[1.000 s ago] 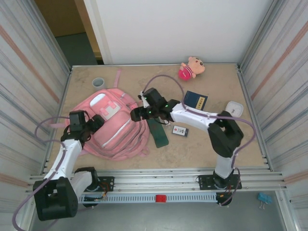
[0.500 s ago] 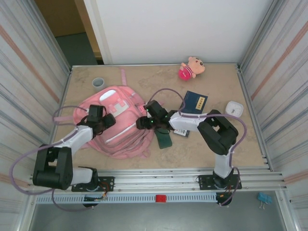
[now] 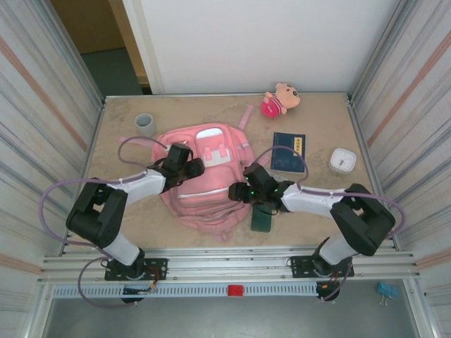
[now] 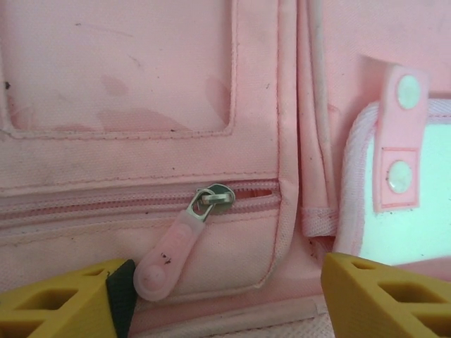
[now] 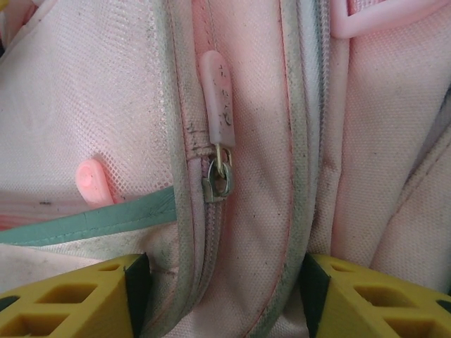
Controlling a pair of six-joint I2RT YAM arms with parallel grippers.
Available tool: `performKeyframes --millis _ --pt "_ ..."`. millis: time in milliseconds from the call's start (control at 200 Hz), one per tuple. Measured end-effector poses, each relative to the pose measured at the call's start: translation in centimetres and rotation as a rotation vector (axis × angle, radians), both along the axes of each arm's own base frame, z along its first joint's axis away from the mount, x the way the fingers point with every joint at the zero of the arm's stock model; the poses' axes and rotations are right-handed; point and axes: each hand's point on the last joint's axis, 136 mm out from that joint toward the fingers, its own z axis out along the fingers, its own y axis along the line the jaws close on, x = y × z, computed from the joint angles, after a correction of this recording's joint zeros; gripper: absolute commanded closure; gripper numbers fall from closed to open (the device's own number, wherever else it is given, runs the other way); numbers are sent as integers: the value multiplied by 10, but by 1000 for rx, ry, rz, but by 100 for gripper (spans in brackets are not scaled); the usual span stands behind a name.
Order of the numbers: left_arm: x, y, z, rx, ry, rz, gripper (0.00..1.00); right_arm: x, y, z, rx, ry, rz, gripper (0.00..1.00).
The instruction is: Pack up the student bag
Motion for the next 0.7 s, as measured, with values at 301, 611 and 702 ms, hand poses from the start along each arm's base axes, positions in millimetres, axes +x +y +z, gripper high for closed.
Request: performKeyframes --millis 301,611,702 --pt "-32 -23 71 73 -129 -269 27 -4 -29 101 196 -195 -17 31" --pt "-75 -65 163 238 -426 -851 30 -14 -84 160 357 -358 -75 27" --pt "-97 -84 132 333 -373 -1058 26 -20 -88 148 352 -325 -66 27"
